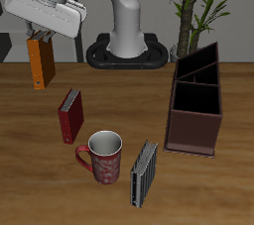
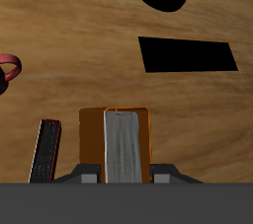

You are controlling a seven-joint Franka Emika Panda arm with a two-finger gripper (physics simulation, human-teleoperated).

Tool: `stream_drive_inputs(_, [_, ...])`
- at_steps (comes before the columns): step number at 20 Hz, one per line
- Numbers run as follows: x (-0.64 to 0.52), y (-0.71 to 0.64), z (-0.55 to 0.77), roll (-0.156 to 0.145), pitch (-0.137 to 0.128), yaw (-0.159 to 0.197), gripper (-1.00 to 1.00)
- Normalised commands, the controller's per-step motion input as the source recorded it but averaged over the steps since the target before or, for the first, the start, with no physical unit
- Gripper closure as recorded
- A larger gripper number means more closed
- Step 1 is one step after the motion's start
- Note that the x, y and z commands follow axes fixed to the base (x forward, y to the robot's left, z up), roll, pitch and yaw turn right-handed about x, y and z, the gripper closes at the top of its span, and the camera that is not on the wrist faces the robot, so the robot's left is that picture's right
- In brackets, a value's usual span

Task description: Place the orange book into the left desk caddy's right compartment

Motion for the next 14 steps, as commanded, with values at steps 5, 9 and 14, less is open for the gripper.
stream_drive_inputs(5, [-0.40,0.52,0.24,0.052,-0.068,0.000,1.00])
stream_drive_inputs(9, [-0.33,0.54,0.06,-0.015,0.060,-0.053,1.00])
stream_drive_inputs(14, [-0.28,0.47,0.14,-0.010,-0.010,0.006,1.00])
